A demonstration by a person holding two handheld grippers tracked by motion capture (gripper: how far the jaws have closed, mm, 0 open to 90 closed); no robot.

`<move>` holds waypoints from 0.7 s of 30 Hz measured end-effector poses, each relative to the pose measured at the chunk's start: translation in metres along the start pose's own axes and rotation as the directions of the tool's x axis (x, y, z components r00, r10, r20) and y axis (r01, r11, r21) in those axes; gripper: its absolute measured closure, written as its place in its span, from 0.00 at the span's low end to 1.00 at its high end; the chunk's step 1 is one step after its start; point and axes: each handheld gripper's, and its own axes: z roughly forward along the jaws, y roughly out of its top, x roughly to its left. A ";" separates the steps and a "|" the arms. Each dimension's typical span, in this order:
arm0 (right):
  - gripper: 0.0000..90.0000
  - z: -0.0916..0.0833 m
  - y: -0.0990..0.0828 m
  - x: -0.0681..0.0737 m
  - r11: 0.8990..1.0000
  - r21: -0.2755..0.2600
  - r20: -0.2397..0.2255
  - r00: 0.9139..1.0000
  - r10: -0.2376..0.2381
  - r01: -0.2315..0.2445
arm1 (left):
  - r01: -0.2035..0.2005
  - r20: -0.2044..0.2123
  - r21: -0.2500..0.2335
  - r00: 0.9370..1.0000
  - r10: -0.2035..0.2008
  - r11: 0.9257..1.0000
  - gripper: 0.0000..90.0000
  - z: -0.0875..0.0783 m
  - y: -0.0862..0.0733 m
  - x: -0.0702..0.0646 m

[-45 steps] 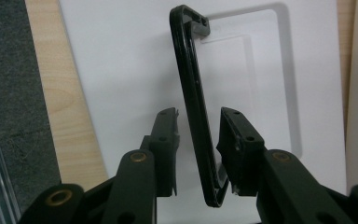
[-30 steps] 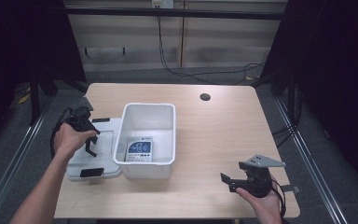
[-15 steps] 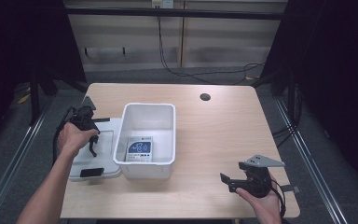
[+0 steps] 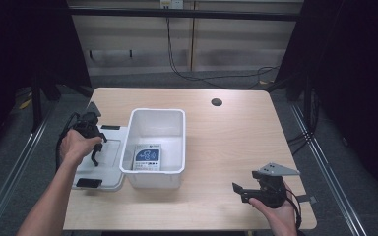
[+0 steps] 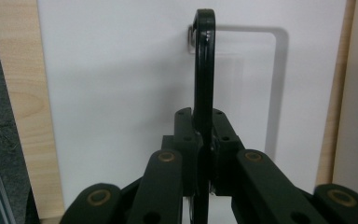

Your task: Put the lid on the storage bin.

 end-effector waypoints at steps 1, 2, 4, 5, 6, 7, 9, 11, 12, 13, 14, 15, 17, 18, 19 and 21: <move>0.18 0.000 0.000 0.000 1.000 0.000 0.001 1.000 0.001 -0.001 | -0.002 -0.010 0.000 1.000 0.002 1.000 0.94 0.000 0.000 0.000; 0.18 0.000 0.000 0.000 1.000 -0.003 0.001 1.000 0.000 0.000 | -0.002 -0.017 0.005 1.000 0.002 1.000 0.94 -0.001 0.000 0.000; 0.17 0.000 0.000 0.000 1.000 0.000 0.001 1.000 0.004 -0.004 | -0.003 -0.016 0.002 1.000 0.003 1.000 0.94 -0.002 0.000 0.000; 0.17 0.000 0.000 0.000 1.000 0.001 0.001 1.000 0.004 -0.004 | 0.002 -0.016 -0.003 1.000 -0.002 1.000 0.94 -0.003 -0.001 0.000; 0.17 0.000 0.000 0.000 1.000 -0.002 0.000 1.000 0.001 -0.001 | 0.002 -0.009 -0.006 1.000 -0.002 1.000 0.94 -0.005 -0.001 0.000; 0.17 0.000 0.000 0.000 1.000 0.000 -0.001 1.000 0.005 -0.005 | -0.007 -0.009 0.000 1.000 0.007 1.000 0.94 -0.008 -0.001 0.001; 0.17 0.000 0.000 0.000 1.000 0.002 -0.003 1.000 0.004 -0.004 | -0.014 -0.014 0.000 1.000 0.014 1.000 0.94 -0.012 -0.001 0.000; 0.17 0.000 0.000 0.000 1.000 0.003 -0.002 1.000 0.001 -0.001 | -0.015 -0.012 0.000 1.000 0.015 1.000 0.94 -0.017 -0.002 0.001; 0.17 0.000 0.000 0.000 1.000 0.003 -0.002 1.000 0.001 -0.001 | -0.016 -0.014 -0.003 1.000 0.016 1.000 0.94 -0.019 -0.002 0.002; 0.17 0.000 0.000 0.000 1.000 0.002 -0.003 1.000 0.002 -0.002 | -0.017 -0.013 -0.005 1.000 0.017 1.000 0.94 -0.021 -0.002 0.002; 0.17 0.000 0.000 0.000 1.000 0.002 -0.001 1.000 0.001 -0.001 | -0.026 -0.011 0.004 1.000 0.027 1.000 0.94 -0.023 -0.002 0.003; 0.17 0.000 0.000 0.000 1.000 0.003 -0.002 1.000 0.001 -0.001 | -0.017 -0.011 -0.001 1.000 0.017 1.000 0.94 -0.023 -0.003 0.003; 0.17 0.000 0.000 0.000 1.000 0.004 -0.003 1.000 0.002 -0.002 | -0.013 -0.011 0.007 1.000 0.013 1.000 0.94 -0.026 -0.003 0.005; 0.17 0.000 0.000 0.000 1.000 0.004 -0.003 1.000 0.002 -0.002 | -0.023 -0.013 0.016 1.000 0.023 1.000 0.94 -0.027 -0.003 0.006; 0.17 0.000 0.000 0.000 1.000 0.004 -0.003 1.000 0.001 -0.001 | -0.012 -0.007 0.005 1.000 0.012 1.000 0.94 -0.028 -0.004 0.006; 0.17 0.001 0.000 0.000 1.000 0.002 -0.005 1.000 0.000 0.000 | -0.019 -0.004 0.002 1.000 0.019 1.000 0.94 -0.031 -0.004 0.008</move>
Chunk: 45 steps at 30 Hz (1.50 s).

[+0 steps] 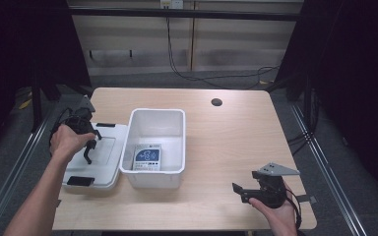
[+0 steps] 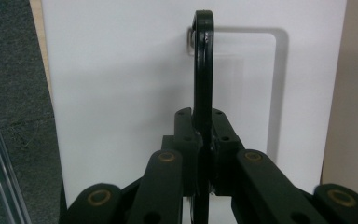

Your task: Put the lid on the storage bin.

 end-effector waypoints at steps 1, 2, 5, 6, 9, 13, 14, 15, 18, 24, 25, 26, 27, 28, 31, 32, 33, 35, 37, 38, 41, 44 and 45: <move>0.17 0.000 0.000 0.000 1.000 0.000 0.001 1.000 0.000 0.000 | -0.003 -0.003 -0.011 1.000 0.003 1.000 0.94 -0.002 0.000 0.001; 0.17 0.000 0.000 0.000 1.000 0.002 0.004 1.000 0.000 0.000 | -0.007 -0.007 -0.003 1.000 0.007 1.000 0.94 -0.003 0.000 0.001; 0.17 0.000 0.000 0.000 1.000 0.003 0.004 1.000 0.000 0.000 | -0.011 -0.001 -0.006 1.000 0.011 1.000 0.94 -0.008 -0.002 0.002; 0.17 0.000 0.000 0.000 1.000 0.002 0.004 1.000 0.000 0.000 | -0.010 -0.003 -0.010 1.000 0.010 1.000 0.94 -0.009 -0.002 0.002; 0.17 0.000 0.000 0.000 1.000 0.002 0.005 1.000 0.000 0.000 | -0.011 0.001 -0.022 1.000 0.011 1.000 0.94 -0.014 -0.004 0.003; 0.17 0.000 0.000 0.000 1.000 0.001 0.002 1.000 0.000 0.000 | -0.014 0.009 -0.020 1.000 0.015 1.000 0.94 -0.017 -0.007 0.003; 0.17 0.001 0.000 0.000 1.000 0.003 0.004 1.000 0.004 -0.004 | -0.014 0.010 -0.023 1.000 0.015 1.000 0.94 -0.019 -0.008 0.004; 0.17 0.001 0.000 -0.001 1.000 0.005 0.002 1.000 0.005 -0.005 | -0.024 0.003 -0.015 1.000 0.024 1.000 0.94 -0.020 -0.008 0.005; 0.17 0.001 0.000 0.000 1.000 0.003 0.004 1.000 0.002 -0.002 | -0.029 0.008 -0.024 1.000 0.029 0.999 0.94 -0.025 -0.010 0.006; 0.17 0.001 0.000 0.000 1.000 0.004 0.004 1.000 0.002 -0.002 | -0.054 0.018 -0.029 0.998 0.054 0.998 0.94 -0.038 -0.013 0.010; 0.17 0.001 0.000 0.000 1.000 0.003 0.003 1.000 0.002 -0.002 | -0.057 0.019 -0.027 0.998 0.057 0.998 0.94 -0.040 -0.013 0.011; 0.17 0.001 0.000 0.000 1.000 0.002 0.003 1.000 0.002 -0.002 | -0.061 0.021 -0.027 0.998 0.061 0.998 0.94 -0.041 -0.014 0.012; 0.17 0.001 0.000 0.000 1.000 0.003 0.003 1.000 0.001 -0.001 | -0.061 0.019 -0.028 0.998 0.061 0.998 0.94 -0.043 -0.014 0.012; 0.17 0.001 0.000 0.000 1.000 0.003 0.003 1.000 0.003 -0.003 | -0.067 0.024 -0.026 0.997 0.067 0.997 0.94 -0.044 -0.015 0.012; 0.17 0.001 0.000 0.000 1.000 0.004 0.001 1.000 0.003 -0.003 | -0.074 0.030 -0.022 0.997 0.075 0.997 0.94 -0.046 -0.016 0.012; 0.17 0.001 0.000 0.000 1.000 0.005 0.000 1.000 0.004 -0.004 | -0.074 0.031 -0.023 0.997 0.075 0.997 0.94 -0.046 -0.016 0.012; 0.17 0.001 0.000 0.000 1.000 0.004 0.000 1.000 0.006 -0.006 | -0.073 0.034 -0.026 0.997 0.074 0.997 0.94 -0.047 -0.017 0.012; 0.17 0.001 0.000 0.000 1.000 0.005 0.000 1.000 0.005 -0.005 | -0.076 0.042 -0.027 0.996 0.078 0.997 0.94 -0.049 -0.017 0.012; 0.17 0.001 0.000 0.000 1.000 0.006 0.001 1.000 0.005 -0.005 | -0.082 0.043 -0.028 0.996 0.084 0.996 0.94 -0.053 -0.018 0.012; 0.17 0.001 0.000 0.000 1.000 0.004 0.000 1.000 0.006 -0.006 | -0.089 0.039 -0.025 0.995 0.090 0.996 0.94 -0.055 -0.018 0.012; 0.17 0.001 0.000 0.000 1.000 0.006 0.000 1.000 0.005 -0.005 | -0.110 0.040 -0.021 0.993 0.111 0.994 0.94 -0.062 -0.019 0.009; 0.17 0.001 0.000 0.000 1.000 0.007 0.000 1.000 -0.001 0.001 | -0.118 0.042 -0.033 0.992 0.120 0.992 0.94 -0.067 -0.019 0.009; 0.17 0.002 0.000 0.000 1.000 0.007 -0.001 1.000 0.002 -0.002 | -0.120 0.044 -0.037 0.992 0.121 0.992 0.94 -0.069 -0.019 0.009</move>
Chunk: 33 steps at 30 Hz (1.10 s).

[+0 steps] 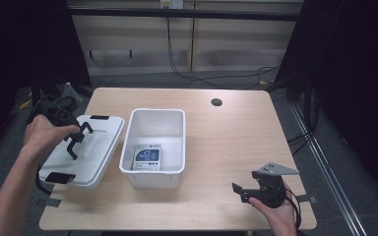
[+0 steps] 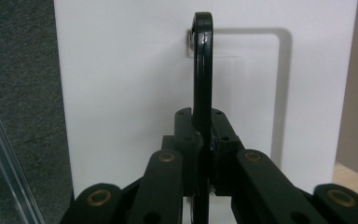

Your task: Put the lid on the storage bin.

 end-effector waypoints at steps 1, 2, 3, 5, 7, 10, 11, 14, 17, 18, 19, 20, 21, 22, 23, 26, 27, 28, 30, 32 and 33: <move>0.17 0.000 0.000 0.000 1.000 0.002 0.001 1.000 0.001 -0.001 | -0.002 -0.003 -0.002 1.000 0.002 1.000 0.94 -0.002 0.000 0.000; 0.17 0.000 0.000 0.000 1.000 0.002 0.001 1.000 0.002 -0.002 | 0.001 -0.002 -0.007 1.000 -0.001 1.000 0.94 -0.004 0.000 0.000; 0.17 0.000 0.000 0.000 1.000 0.002 0.003 1.000 0.003 -0.003 | -0.002 -0.001 -0.010 1.000 0.002 1.000 0.94 -0.006 0.000 0.000; 0.17 0.000 0.000 0.000 1.000 0.002 0.004 1.000 0.006 -0.006 | -0.005 0.004 -0.014 1.000 0.005 1.000 0.94 -0.011 -0.001 0.001; 0.17 0.000 0.000 0.000 1.000 0.003 0.003 1.000 0.008 -0.008 | -0.010 0.009 -0.019 1.000 0.010 1.000 0.94 -0.018 -0.001 0.003; 0.17 0.000 0.000 0.000 1.000 0.003 0.003 1.000 0.003 -0.003 | -0.010 0.009 -0.041 1.000 0.010 0.999 0.94 -0.025 -0.002 0.004; 0.17 0.000 0.000 0.000 1.000 0.002 0.004 1.000 0.003 -0.003 | -0.005 0.006 -0.046 1.000 0.005 0.999 0.94 -0.027 -0.002 0.003; 0.17 0.000 0.000 0.000 1.000 0.003 0.005 1.000 0.005 -0.005 | -0.011 0.011 -0.048 1.000 0.012 0.999 0.94 -0.032 -0.002 0.002; 0.17 0.000 0.000 0.000 1.000 0.003 0.005 1.000 0.005 -0.005 | -0.025 0.002 -0.056 1.000 0.025 0.998 0.94 -0.038 -0.003 -0.003; 0.17 0.000 0.000 0.000 1.000 0.004 0.006 1.000 0.009 -0.009 | -0.029 -0.005 -0.062 1.000 0.029 0.998 0.94 -0.041 -0.002 -0.005; 0.17 -0.001 0.000 0.000 1.000 0.003 0.006 1.000 0.007 -0.007 | -0.028 -0.011 -0.068 1.000 0.028 0.997 0.94 -0.042 -0.002 -0.007; 0.17 0.000 0.000 0.000 1.000 -0.001 0.004 1.000 0.004 -0.004 | -0.031 -0.016 -0.070 0.999 0.030 0.997 0.94 -0.044 -0.001 -0.009; 0.17 -0.001 0.000 0.000 1.000 -0.001 0.006 1.000 0.002 -0.002 | -0.040 -0.026 -0.068 0.999 0.039 0.997 0.94 -0.046 -0.001 -0.011; 0.17 -0.001 0.000 0.000 1.000 -0.003 0.007 1.000 0.003 -0.003 | -0.045 -0.027 -0.068 0.999 0.044 0.997 0.94 -0.049 0.000 -0.014; 0.17 -0.001 0.000 0.000 1.000 -0.003 0.006 1.000 0.004 -0.004 | -0.049 -0.024 -0.074 0.999 0.047 0.996 0.94 -0.050 0.001 -0.016; 0.17 -0.001 0.000 0.000 1.000 -0.001 0.006 1.000 0.003 -0.003 | -0.065 -0.017 -0.084 0.998 0.064 0.994 0.94 -0.055 0.003 -0.022; 0.17 -0.001 0.000 0.000 1.000 -0.001 0.006 1.000 0.003 -0.003 | -0.070 -0.020 -0.079 0.997 0.069 0.994 0.94 -0.056 0.003 -0.024; 0.17 -0.001 0.000 0.000 1.000 -0.001 0.006 1.000 0.001 -0.001 | -0.080 -0.021 -0.077 0.997 0.079 0.994 0.94 -0.058 0.004 -0.026; 0.17 -0.001 0.000 0.000 1.000 -0.002 0.007 1.000 0.003 -0.003 | -0.088 -0.015 -0.076 0.996 0.087 0.993 0.94 -0.061 0.005 -0.030; 0.17 -0.001 0.000 0.000 1.000 -0.001 0.007 1.000 0.003 -0.003 | -0.090 -0.014 -0.078 0.996 0.089 0.993 0.94 -0.064 0.006 -0.034; 0.17 -0.001 0.000 0.000 1.000 -0.001 0.006 1.000 0.002 -0.002 | -0.089 -0.014 -0.080 0.996 0.088 0.993 0.94 -0.065 0.007 -0.036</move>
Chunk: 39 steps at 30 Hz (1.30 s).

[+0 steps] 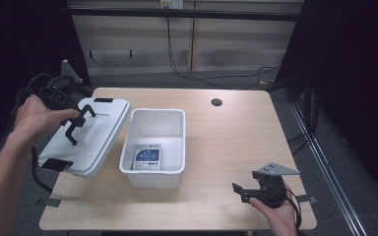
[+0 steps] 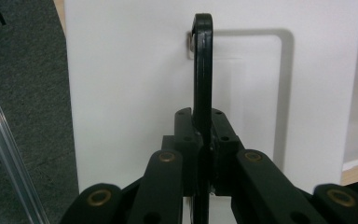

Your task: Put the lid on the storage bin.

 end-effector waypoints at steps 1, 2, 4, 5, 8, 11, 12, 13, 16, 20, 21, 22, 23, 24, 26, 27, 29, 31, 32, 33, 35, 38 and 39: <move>0.17 0.000 0.000 0.000 1.000 0.001 0.000 1.000 0.000 0.000 | -0.001 0.002 0.003 1.000 0.001 1.000 0.94 -0.001 0.001 -0.002; 0.17 0.000 0.000 0.000 1.000 -0.001 0.000 1.000 0.002 -0.002 | 0.000 0.002 -0.001 1.000 0.000 1.000 0.94 -0.002 0.002 -0.004; 0.17 0.000 0.000 0.000 1.000 -0.001 0.000 1.000 0.002 -0.002 | -0.004 0.001 0.003 1.000 0.004 1.000 0.94 -0.003 0.004 -0.007; 0.17 0.000 0.000 0.000 1.000 0.000 0.001 1.000 0.001 -0.001 | -0.003 0.000 0.001 1.000 0.003 1.000 0.94 -0.003 0.005 -0.010; 0.17 0.000 0.000 0.000 1.000 0.001 0.000 1.000 0.001 -0.001 | -0.011 0.003 0.003 1.000 0.011 1.000 0.94 -0.002 0.009 -0.017; 0.17 0.000 0.000 0.000 1.000 0.001 0.001 1.000 0.004 -0.004 | -0.013 0.004 0.004 1.000 0.013 1.000 0.94 -0.002 0.013 -0.024; 0.17 0.000 0.000 0.000 1.000 0.001 0.001 1.000 0.006 -0.006 | -0.012 0.001 -0.003 1.000 0.012 1.000 0.94 -0.002 0.014 -0.026; 0.17 -0.001 0.000 0.000 1.000 0.001 0.000 1.000 0.005 -0.005 | -0.020 -0.004 -0.008 1.000 0.020 1.000 0.94 -0.003 0.015 -0.028; 0.17 -0.001 0.000 0.000 1.000 0.001 -0.003 1.000 0.004 -0.004 | -0.020 -0.014 -0.005 1.000 0.020 1.000 0.94 -0.005 0.018 -0.033; 0.17 0.000 0.000 0.000 1.000 -0.001 -0.003 1.000 0.001 -0.001 | -0.014 -0.012 0.004 1.000 0.014 1.000 0.94 -0.007 0.021 -0.039; 0.17 0.000 0.000 0.000 1.000 0.000 -0.003 1.000 0.000 0.000 | -0.020 -0.015 0.007 1.000 0.020 1.000 0.94 -0.007 0.022 -0.040; 0.17 0.000 0.000 0.000 1.000 -0.001 -0.003 1.000 -0.001 0.001 | -0.021 -0.017 0.008 1.000 0.021 1.000 0.94 -0.006 0.022 -0.042; 0.17 0.000 0.000 0.000 1.000 -0.001 -0.003 1.000 -0.001 0.001 | -0.032 -0.023 0.018 0.999 0.033 0.999 0.94 -0.005 0.023 -0.045; 0.17 0.000 0.000 0.000 1.000 -0.001 -0.002 1.000 -0.001 0.001 | -0.040 -0.020 0.023 0.999 0.040 0.999 0.94 -0.005 0.024 -0.047; 0.17 -0.001 0.000 0.000 1.000 -0.002 -0.002 1.000 -0.002 0.002 | -0.048 -0.014 0.025 0.999 0.048 0.999 0.94 -0.004 0.025 -0.051; 0.17 -0.001 0.000 0.000 1.000 -0.001 -0.002 1.000 -0.001 0.001 | -0.053 -0.011 0.019 0.999 0.053 0.998 0.94 -0.004 0.026 -0.052; 0.17 -0.001 0.000 0.000 1.000 -0.001 -0.003 1.000 -0.001 0.001 | -0.057 -0.010 0.030 0.998 0.057 0.998 0.94 -0.003 0.027 -0.056; 0.17 0.000 0.000 0.000 1.000 -0.001 -0.003 1.000 -0.001 0.001 | -0.047 -0.005 0.023 0.999 0.047 0.999 0.94 -0.003 0.029 -0.059; 0.17 0.000 0.000 0.000 1.000 -0.001 -0.003 1.000 0.000 0.000 | -0.037 -0.003 0.023 0.999 0.037 0.999 0.94 -0.002 0.030 -0.060; 0.17 0.000 0.000 0.000 1.000 -0.002 -0.003 1.000 -0.001 0.001 | -0.033 0.001 0.026 0.999 0.033 0.999 0.94 -0.002 0.030 -0.061; 0.17 0.000 0.000 0.000 1.000 -0.001 -0.003 1.000 -0.001 0.001 | -0.035 0.029 0.026 0.999 0.034 0.999 0.94 0.000 0.032 -0.063; 0.17 0.000 0.000 0.000 1.000 -0.001 -0.003 1.000 -0.003 0.003 | -0.021 0.022 0.031 1.000 0.021 0.999 0.94 0.003 0.034 -0.068; 0.17 -0.001 0.000 0.001 1.000 -0.003 -0.004 1.000 -0.001 0.001 | -0.016 0.021 0.040 1.000 0.016 0.999 0.94 0.004 0.035 -0.069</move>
